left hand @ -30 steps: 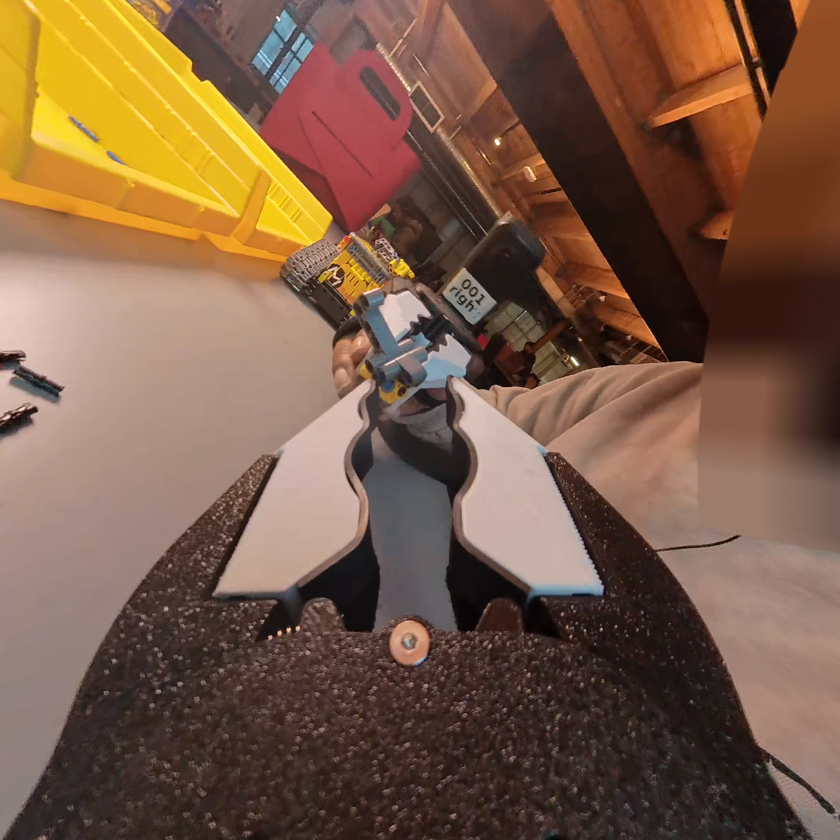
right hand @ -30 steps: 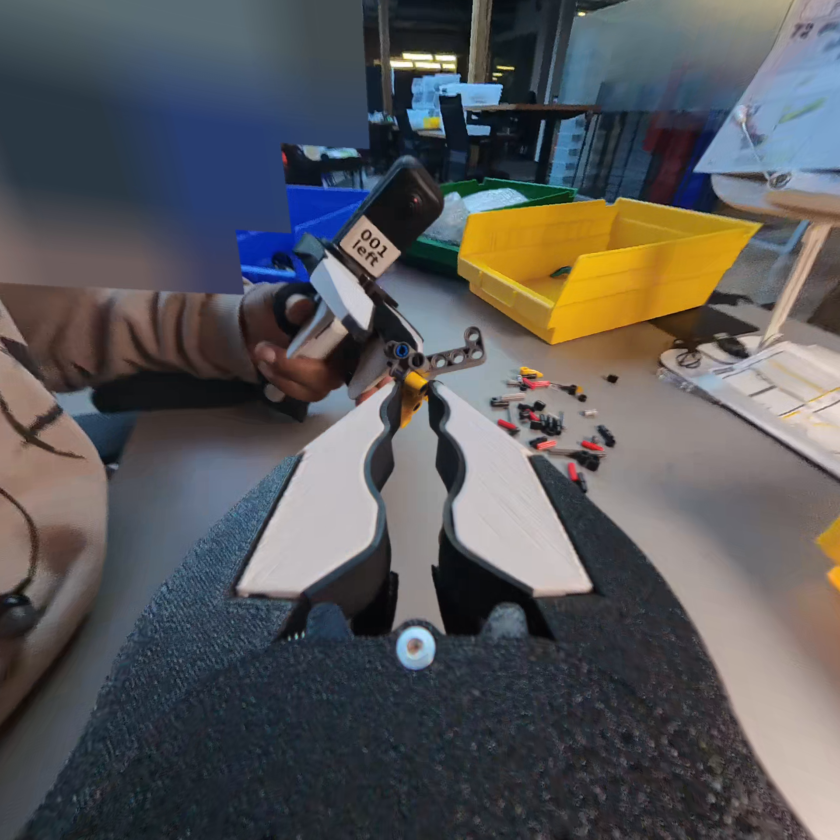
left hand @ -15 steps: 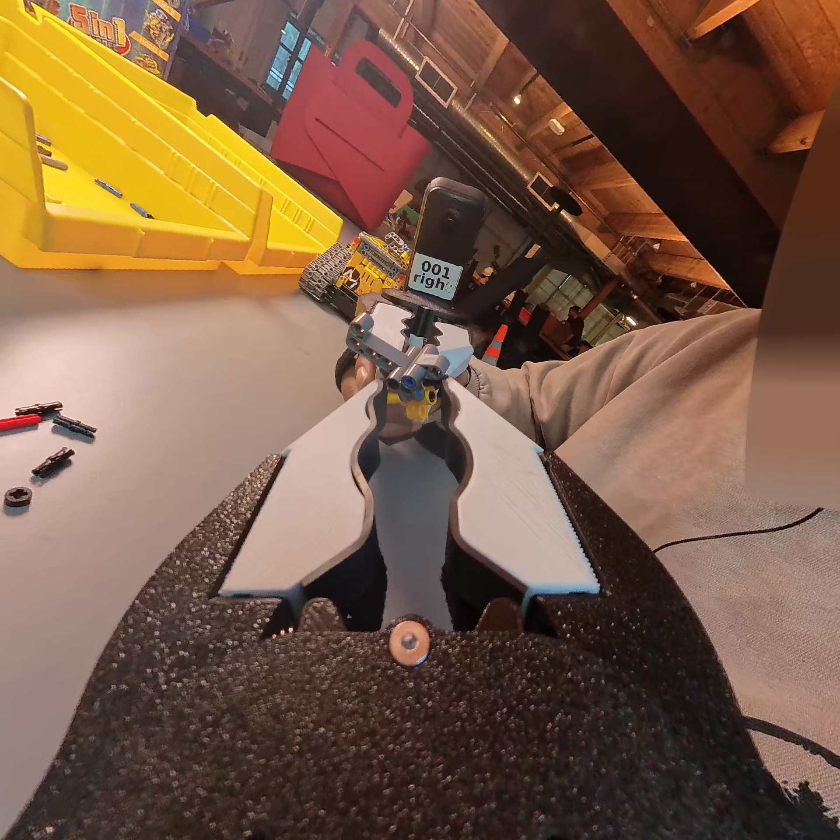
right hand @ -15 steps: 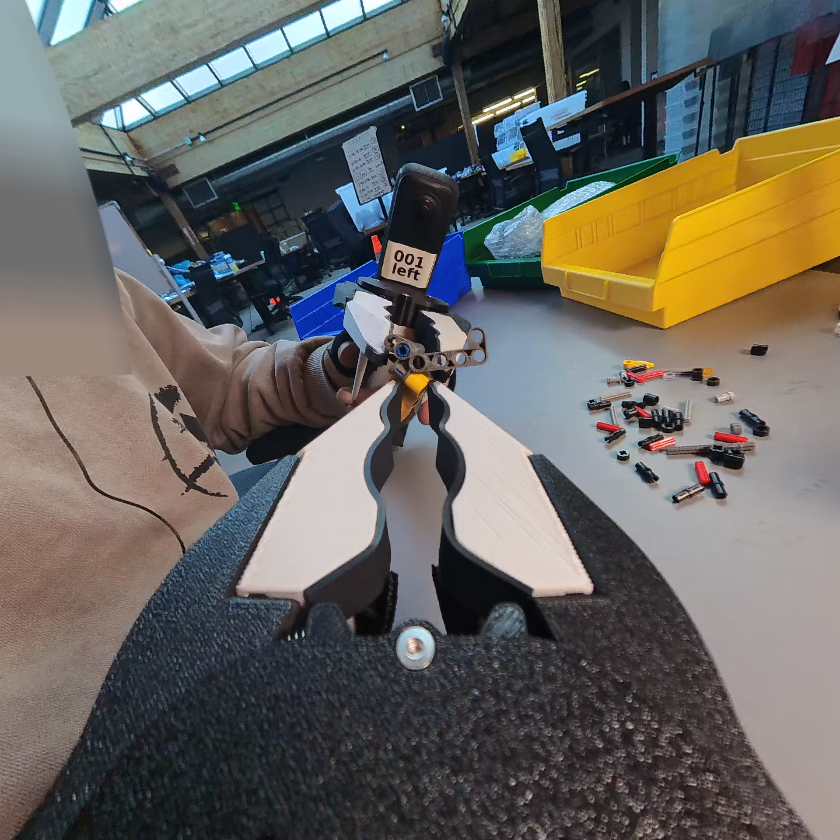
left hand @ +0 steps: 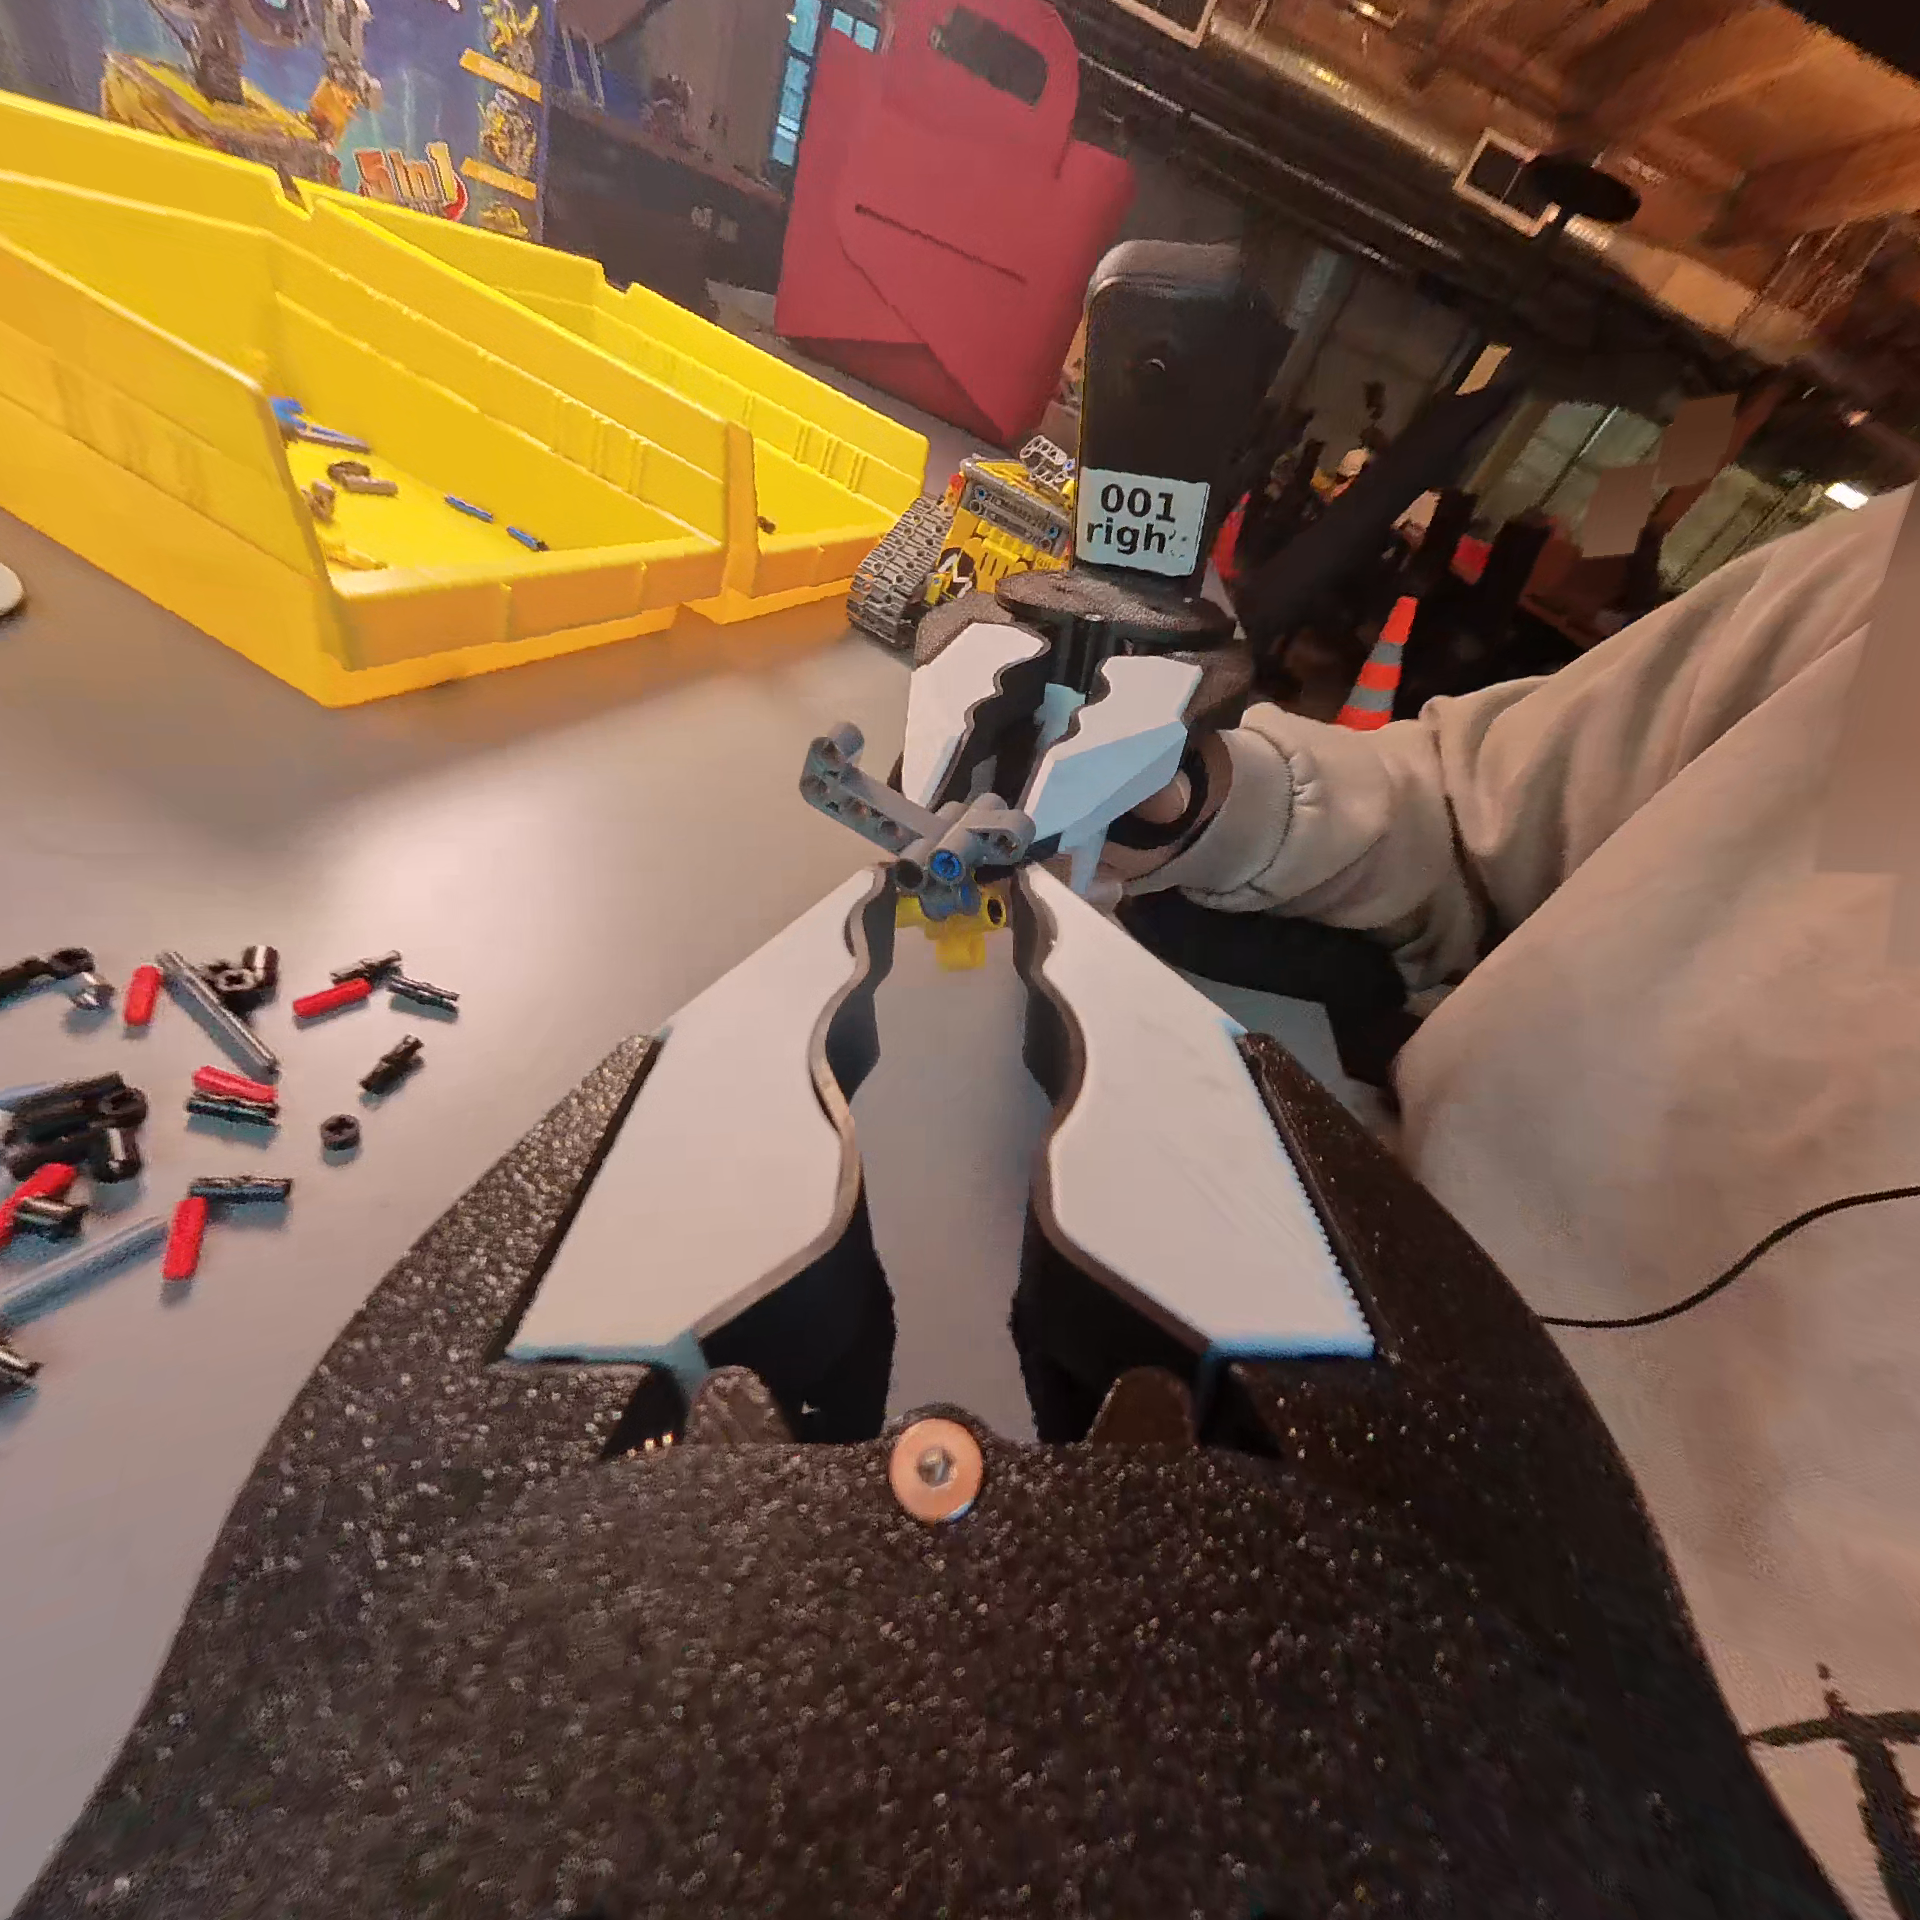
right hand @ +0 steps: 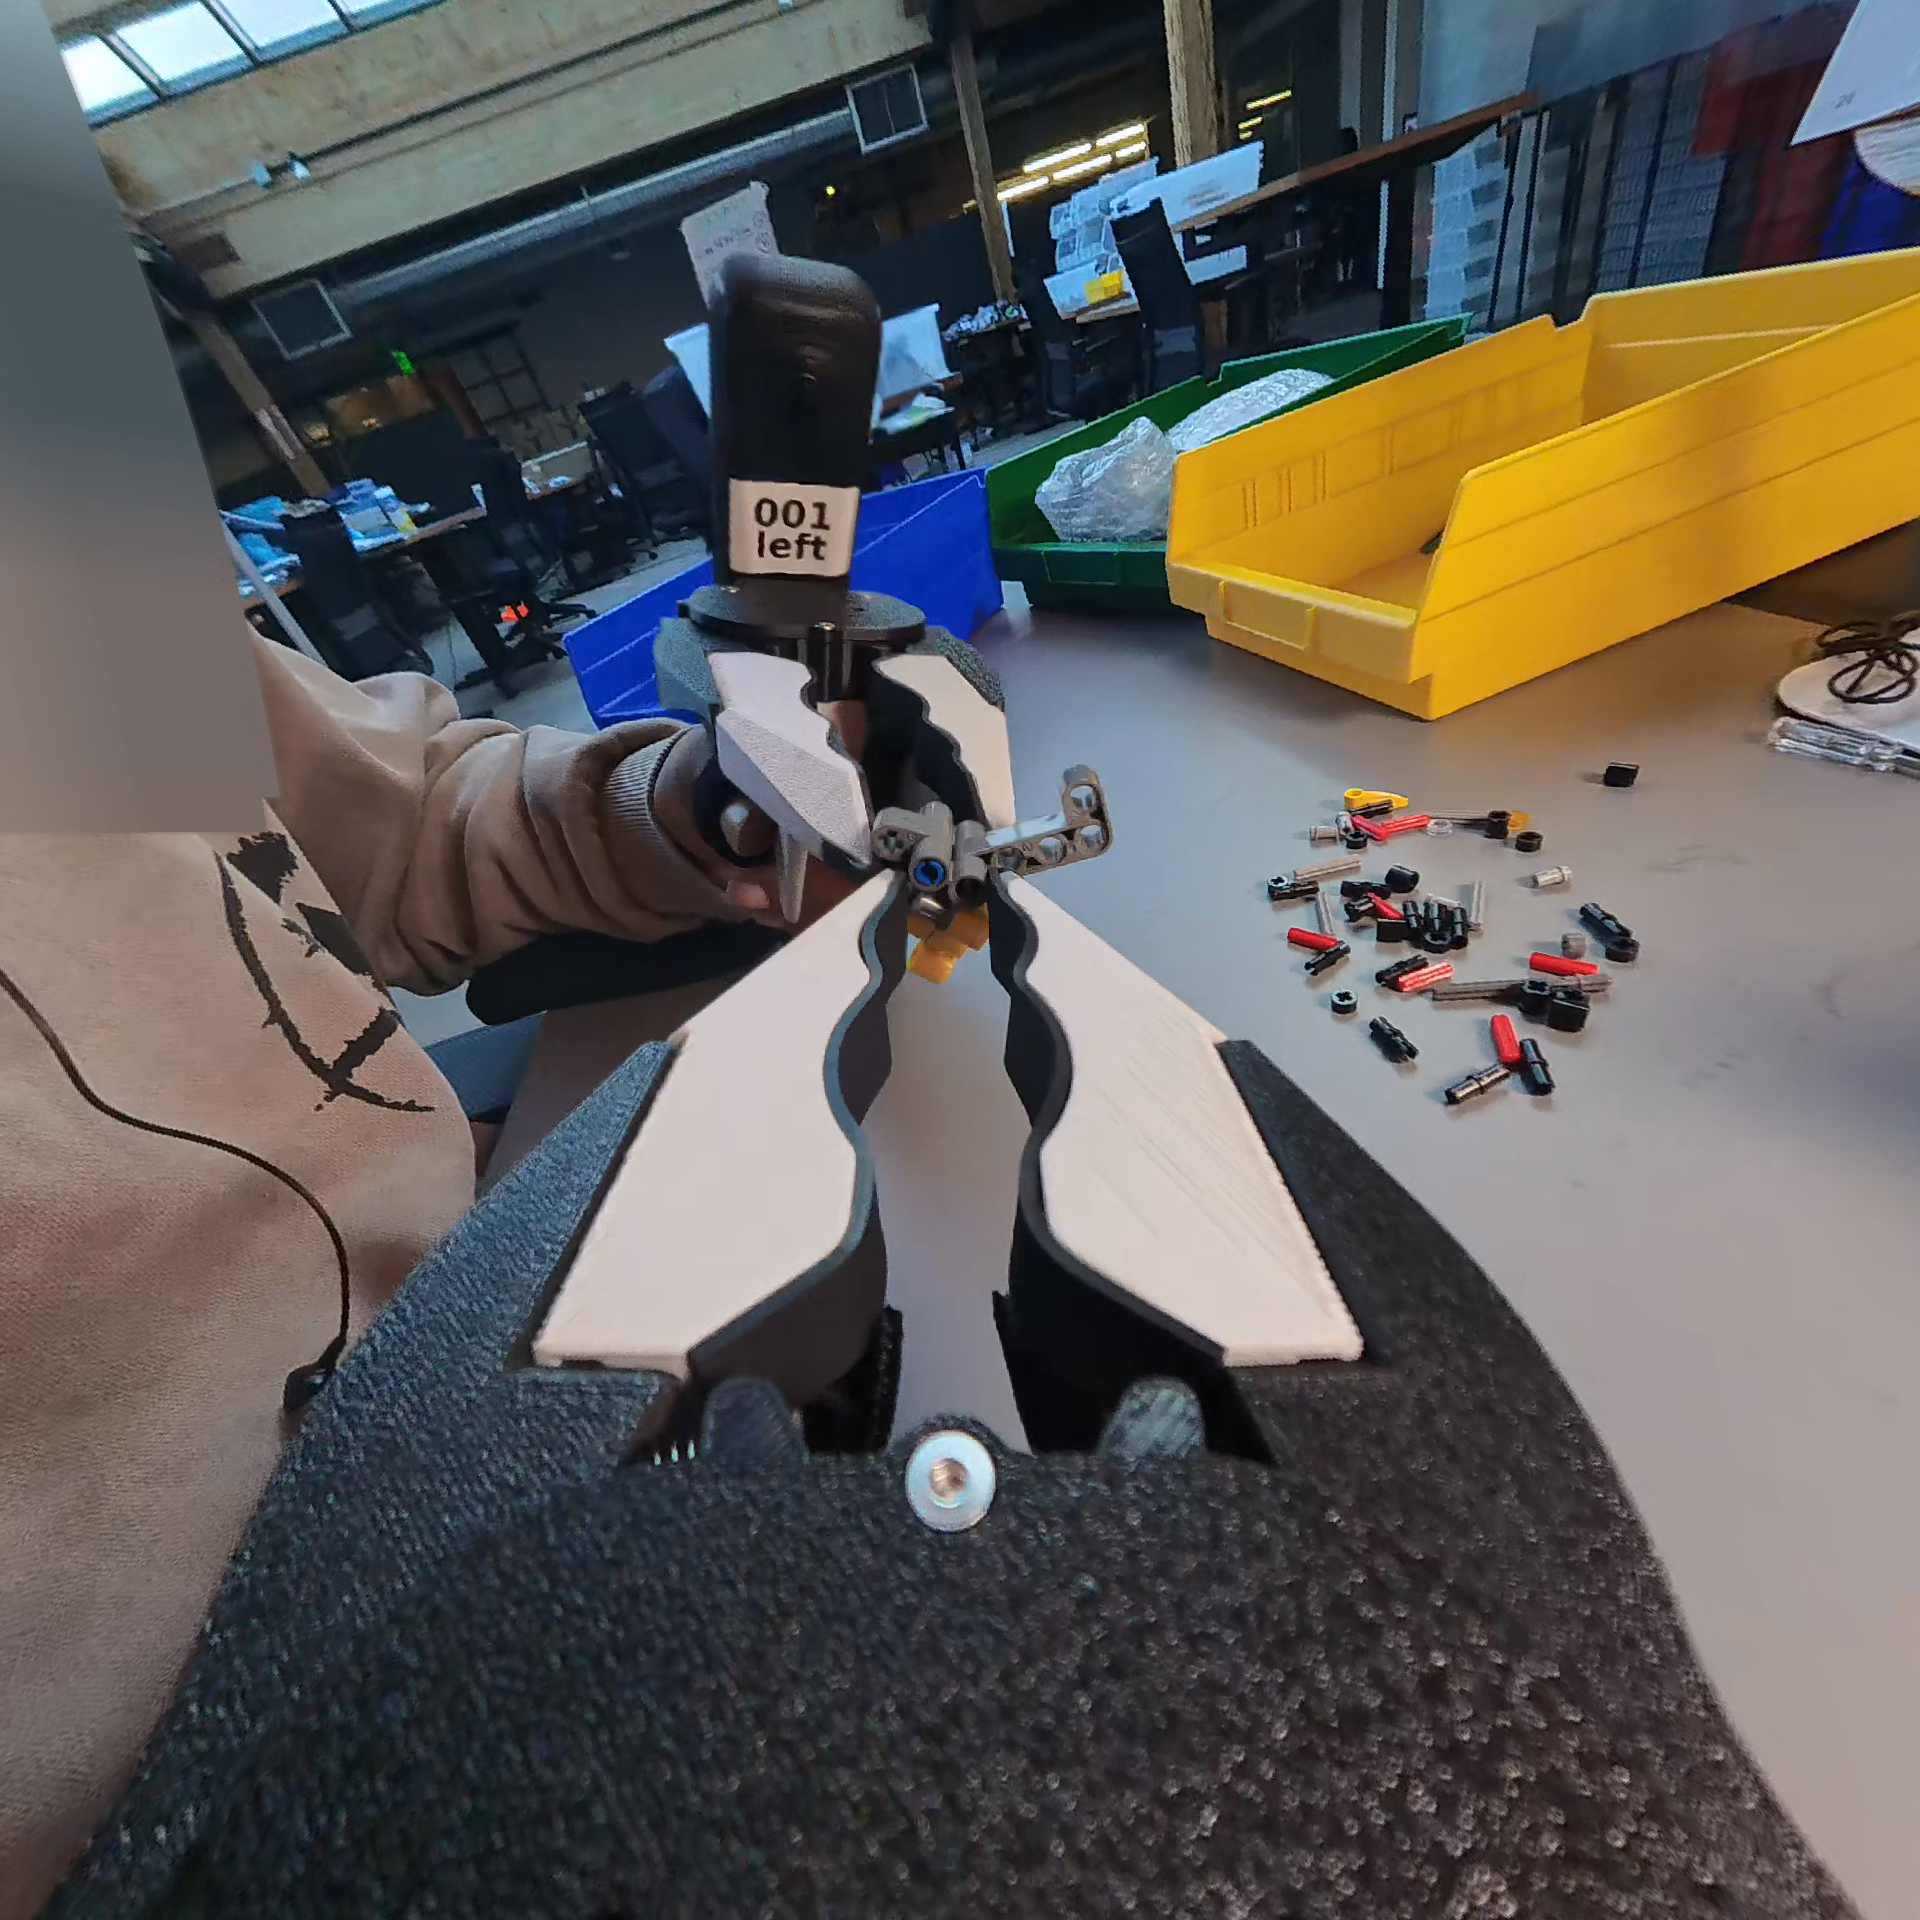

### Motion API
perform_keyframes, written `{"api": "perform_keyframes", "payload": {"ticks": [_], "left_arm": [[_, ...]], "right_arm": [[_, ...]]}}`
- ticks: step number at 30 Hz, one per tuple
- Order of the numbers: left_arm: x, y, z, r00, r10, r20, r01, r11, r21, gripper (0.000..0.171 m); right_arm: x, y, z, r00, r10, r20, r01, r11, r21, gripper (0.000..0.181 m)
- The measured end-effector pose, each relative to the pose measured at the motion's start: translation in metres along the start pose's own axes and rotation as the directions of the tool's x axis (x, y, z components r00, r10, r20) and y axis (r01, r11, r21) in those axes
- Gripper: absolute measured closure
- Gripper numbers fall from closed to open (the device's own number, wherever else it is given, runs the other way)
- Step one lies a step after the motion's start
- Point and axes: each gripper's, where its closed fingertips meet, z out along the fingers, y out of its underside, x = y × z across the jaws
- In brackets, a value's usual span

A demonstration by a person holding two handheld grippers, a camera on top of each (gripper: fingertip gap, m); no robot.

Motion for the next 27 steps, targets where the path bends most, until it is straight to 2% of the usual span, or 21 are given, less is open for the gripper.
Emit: {"api": "perform_keyframes", "payload": {"ticks": [3, 6, 13, 19, 23, 25, 27], "left_arm": [[0.001, 0.003, 0.0, 0.984, 0.168, 0.056, -0.166, 0.985, -0.036, 0.149], [0.011, 0.001, -0.002, 0.963, 0.267, 0.036, -0.266, 0.964, -0.03, 0.149], [0.031, 0.001, -0.006, 0.981, 0.108, -0.164, -0.108, 0.994, 0.009, 0.157], [0.031, 0.006, -0.003, 0.982, 0.112, -0.151, -0.116, 0.993, -0.015, 0.157], [0.032, 0.008, -0.004, 0.972, 0.197, -0.124, -0.204, 0.978, -0.043, 0.157], [0.028, 0.007, -0.004, 0.984, 0.128, -0.126, -0.136, 0.989, -0.054, 0.157], [0.021, 0.004, -0.005, 0.987, -0.037, -0.153, 0.03, 0.999, -0.044, 0.158]], "right_arm": [[-0.001, 0.002, -0.001, 0.997, -0.071, -0.015, 0.071, 0.997, -0.02, 0.168], [-0.01, 0.001, -0.003, 0.991, -0.132, 0.023, 0.132, 0.991, -0.018, 0.169], [-0.029, 0.001, -0.007, 0.971, -0.201, 0.129, 0.201, 0.98, 0.014, 0.169], [-0.028, 0.007, -0.008, 0.976, -0.17, 0.137, 0.174, 0.985, -0.014, 0.168], [-0.031, 0.007, -0.007, 0.97, -0.198, 0.139, 0.202, 0.979, -0.014, 0.168], [-0.028, 0.007, -0.006, 0.974, -0.189, 0.126, 0.193, 0.981, -0.02, 0.169], [-0.021, 0.005, -0.003, 0.99, -0.071, 0.124, 0.076, 0.997, -0.03, 0.169]]}}
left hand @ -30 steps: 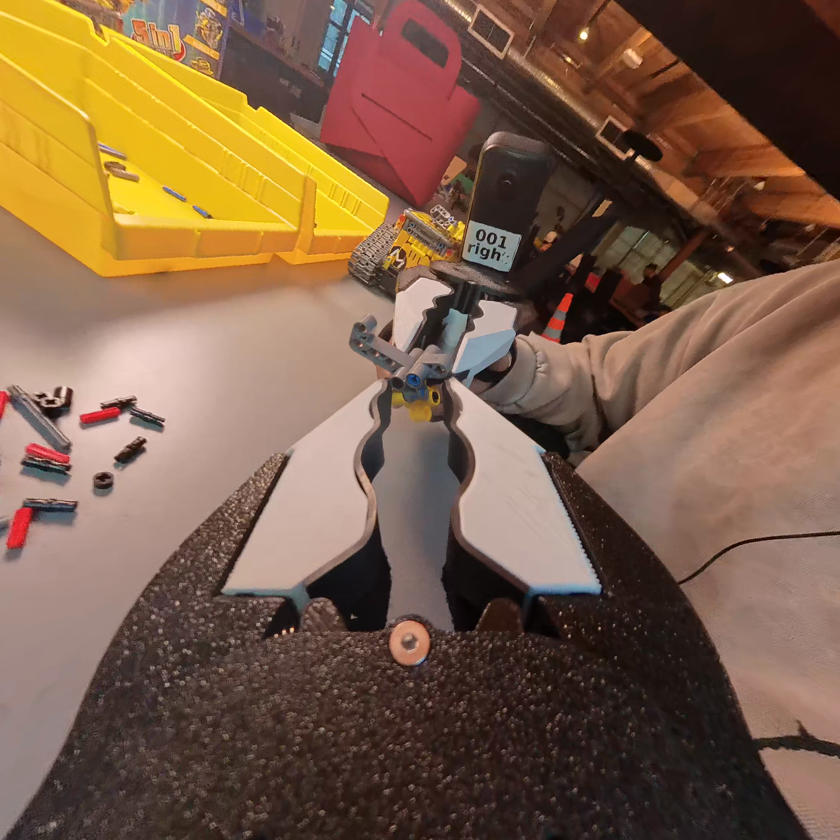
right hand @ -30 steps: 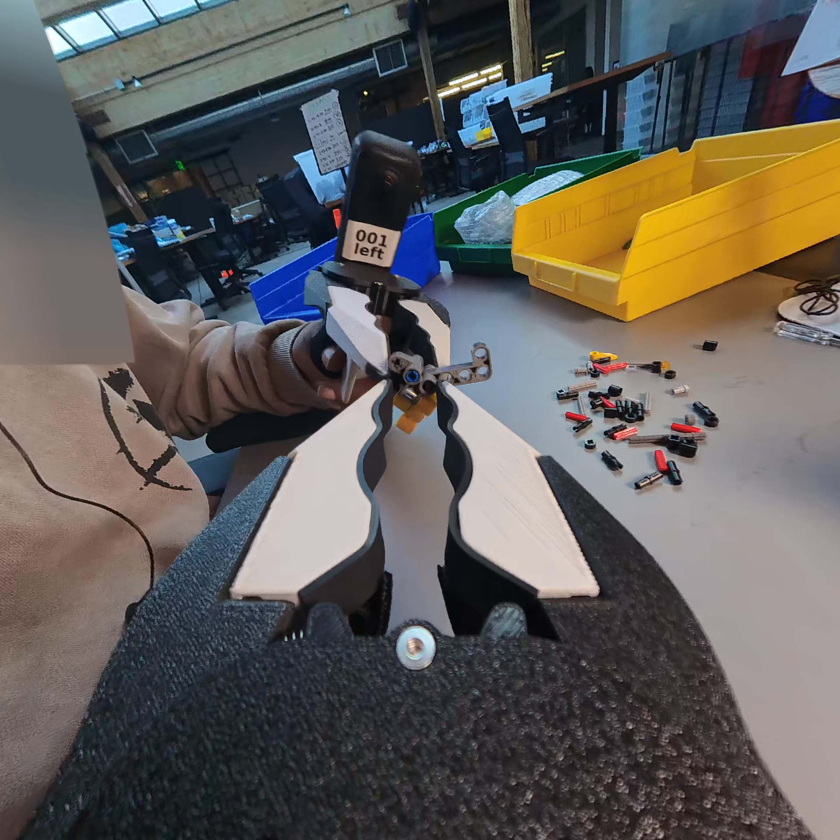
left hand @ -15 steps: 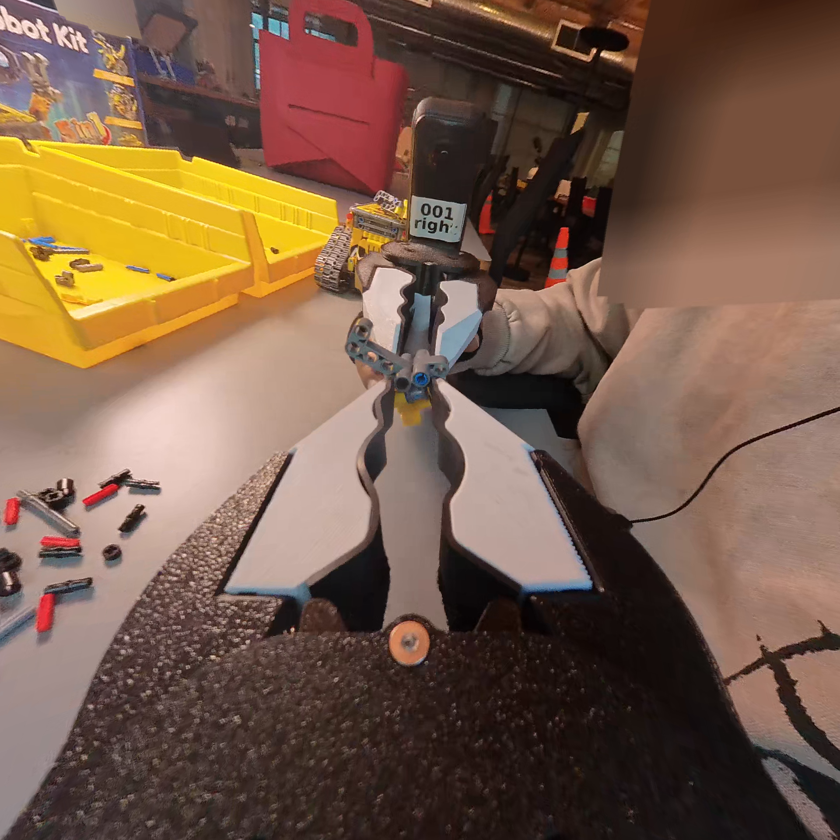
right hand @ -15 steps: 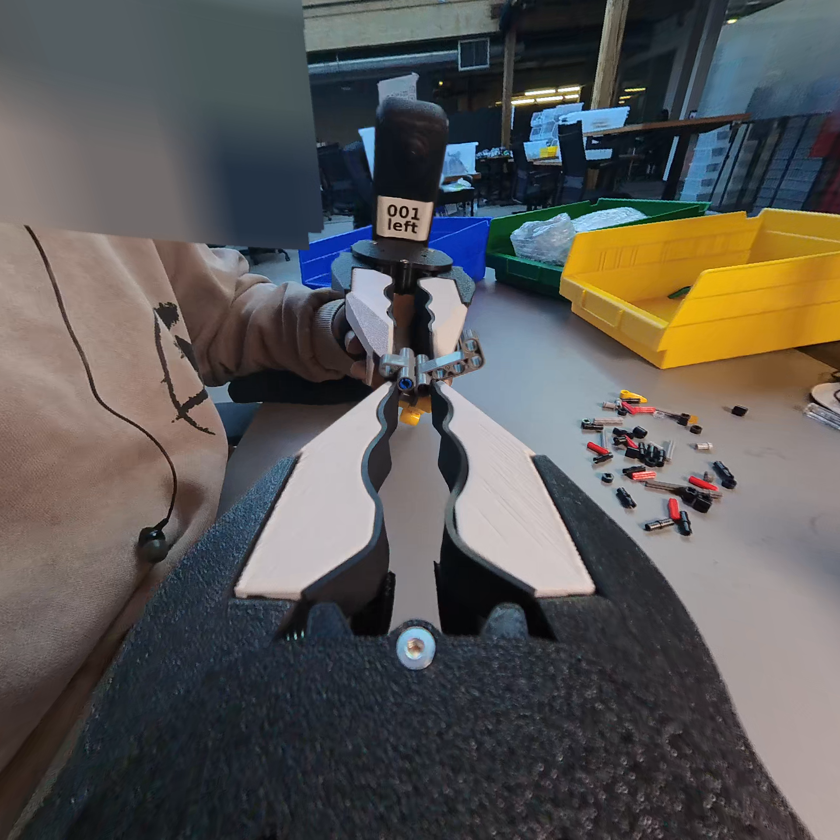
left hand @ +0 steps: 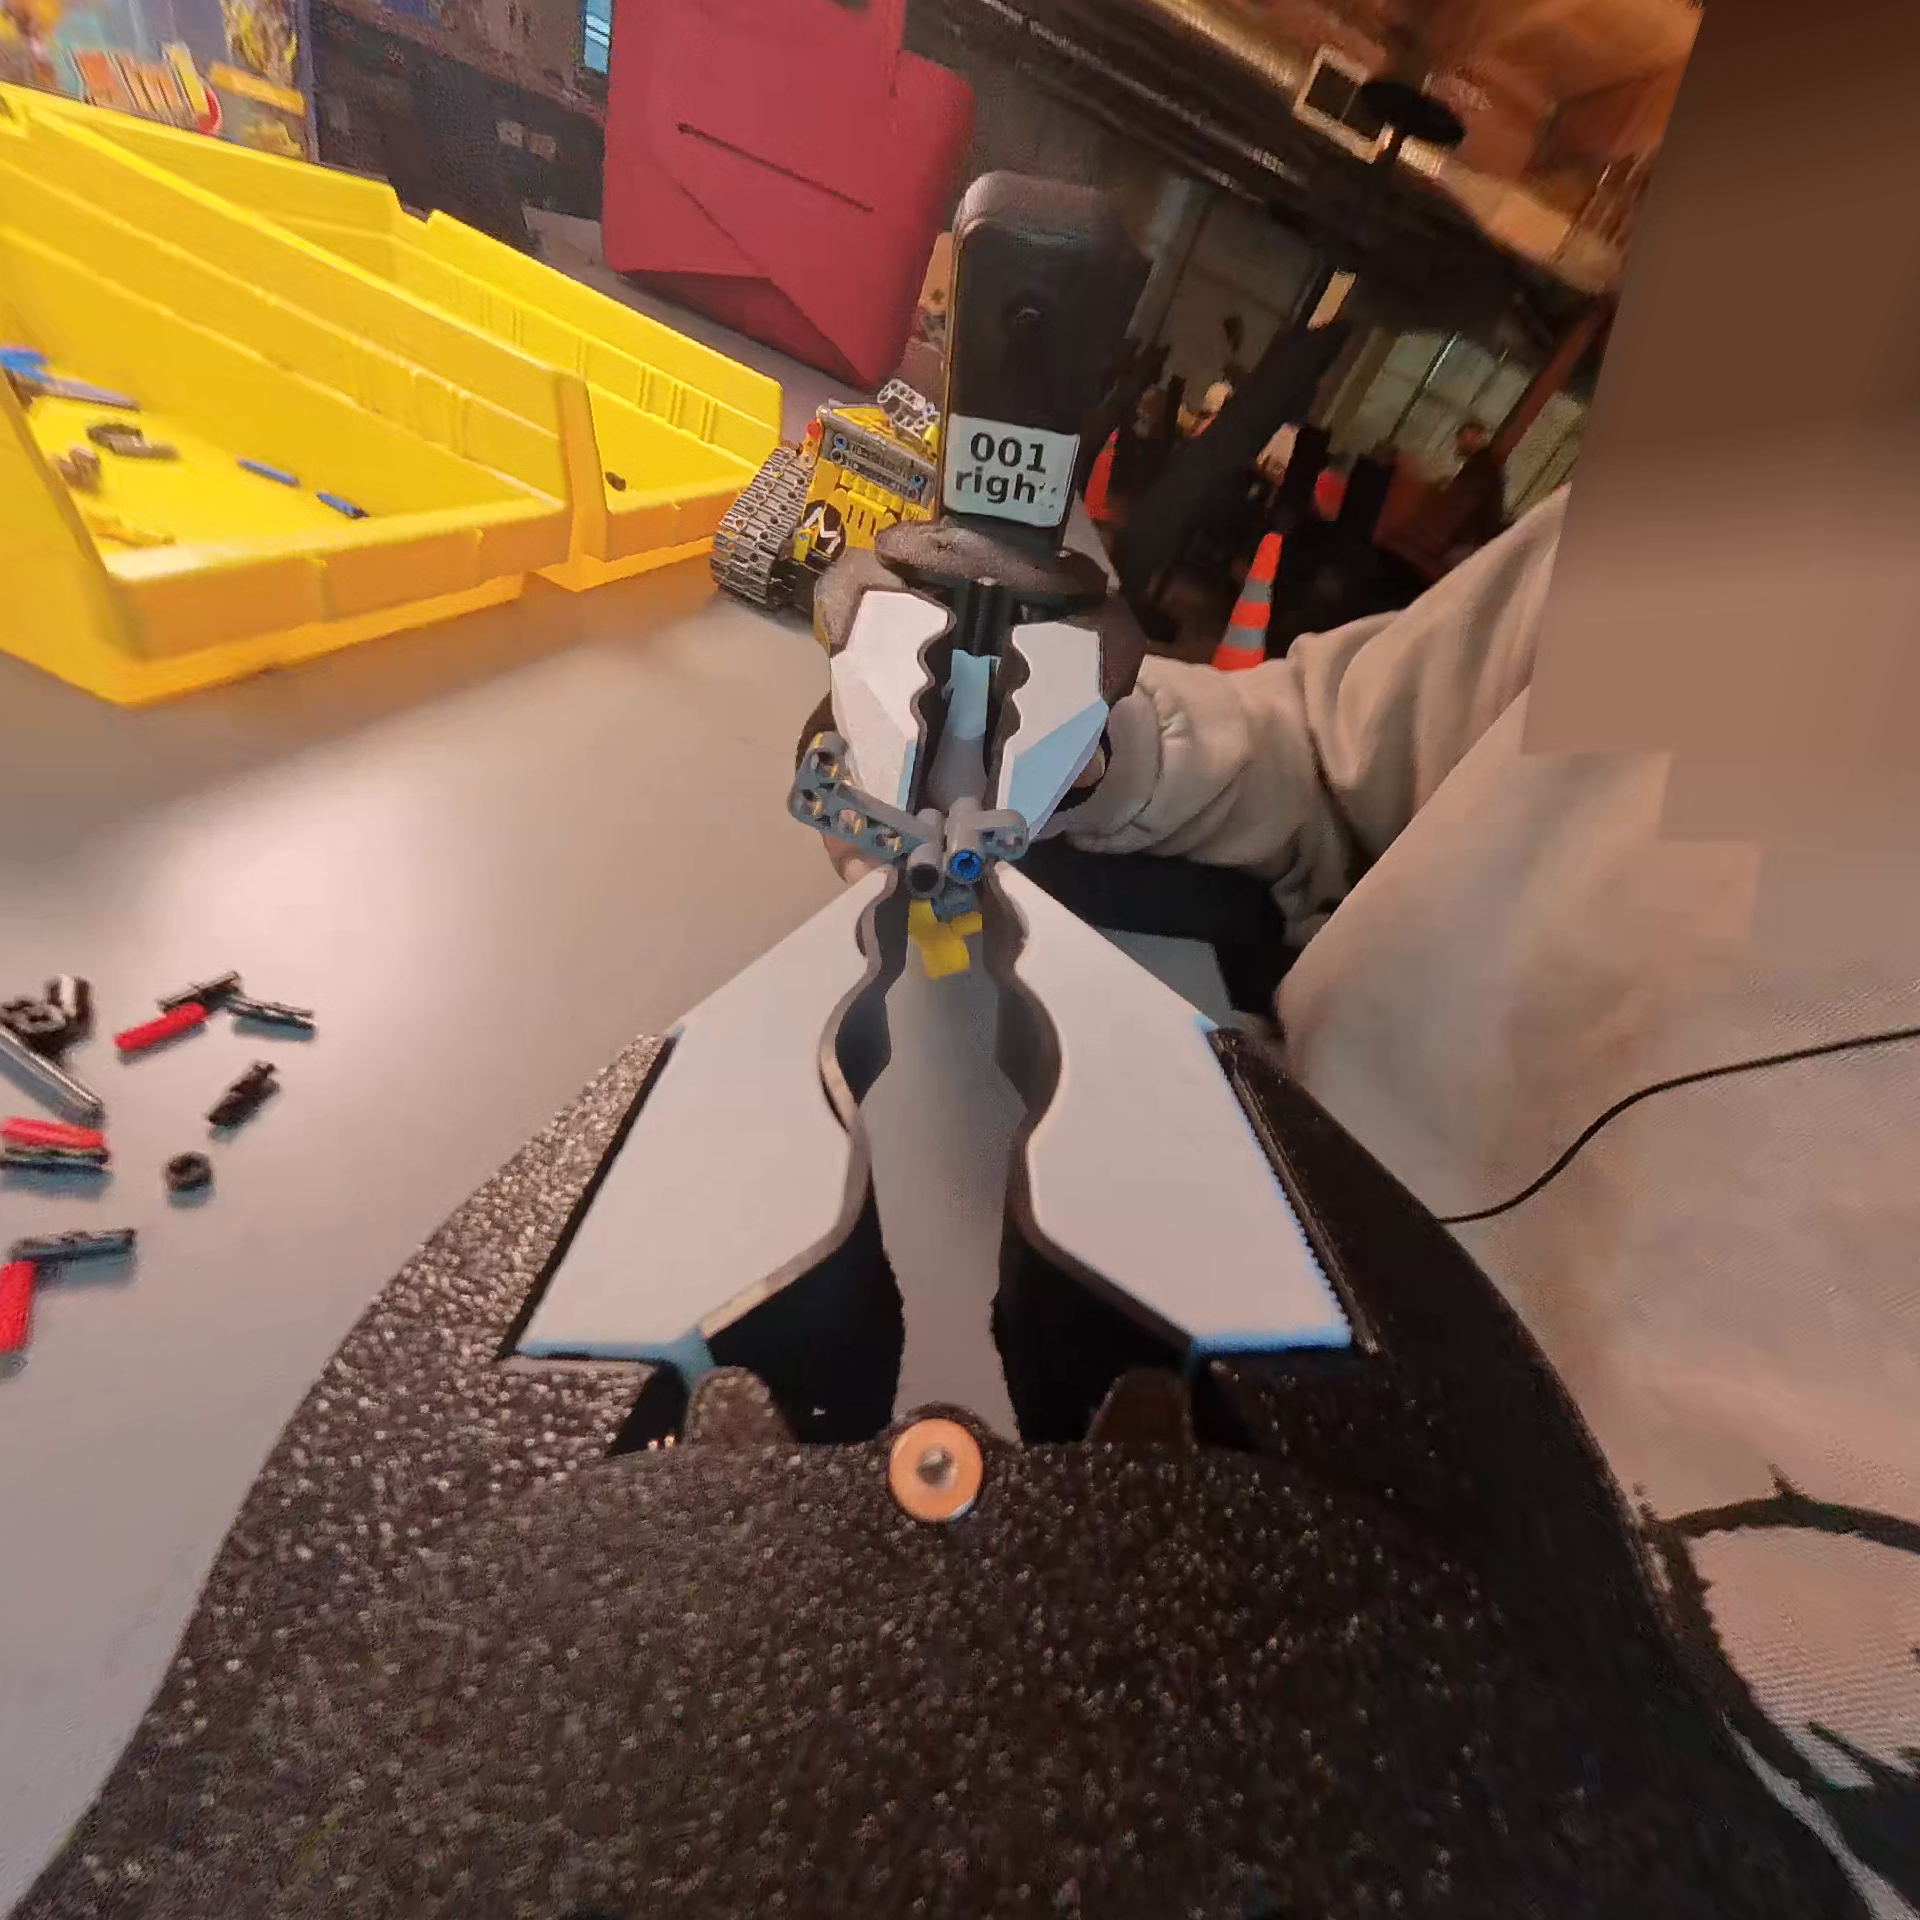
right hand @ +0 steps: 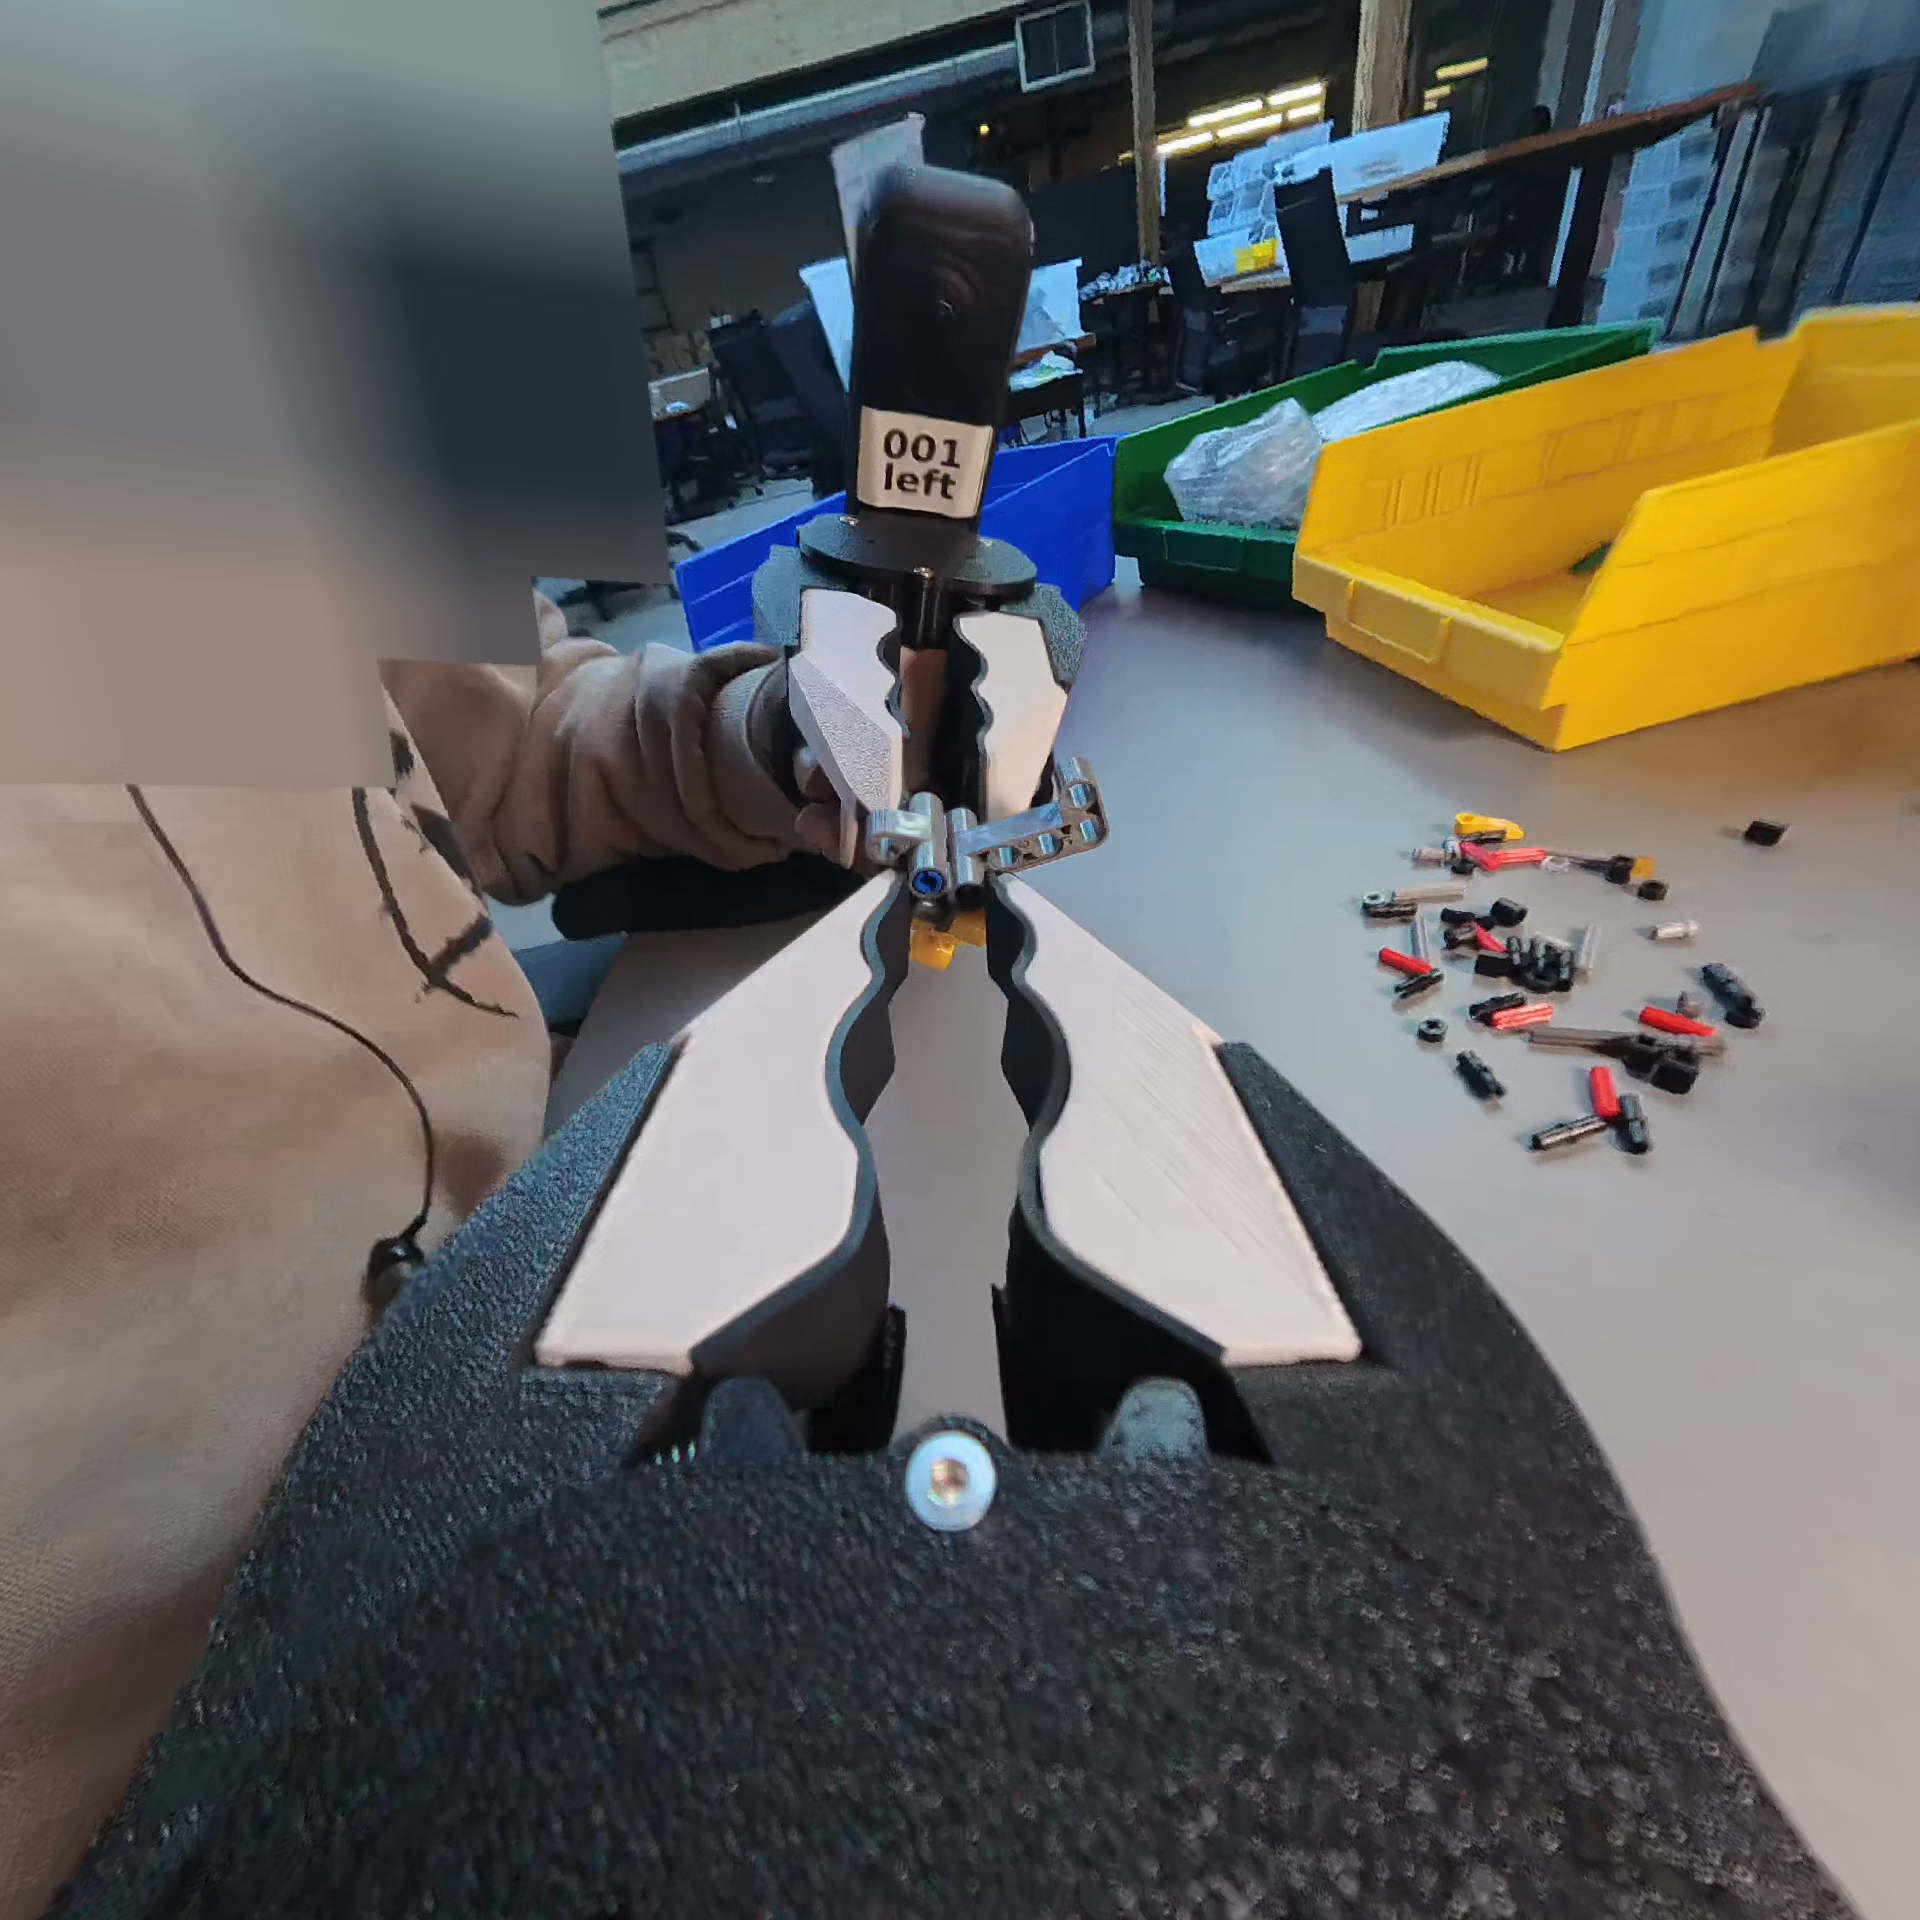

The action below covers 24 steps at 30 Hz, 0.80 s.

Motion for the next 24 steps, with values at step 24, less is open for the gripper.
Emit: {"api": "perform_keyframes", "payload": {"ticks": [24], "left_arm": [[-0.004, 0.0, 0.0, 0.957, -0.266, -0.112, 0.267, 0.964, -0.004, 0.16]], "right_arm": [[0.007, 0.001, -0.005, 0.893, 0.417, 0.168, -0.423, 0.906, -0.002, 0.171]]}}
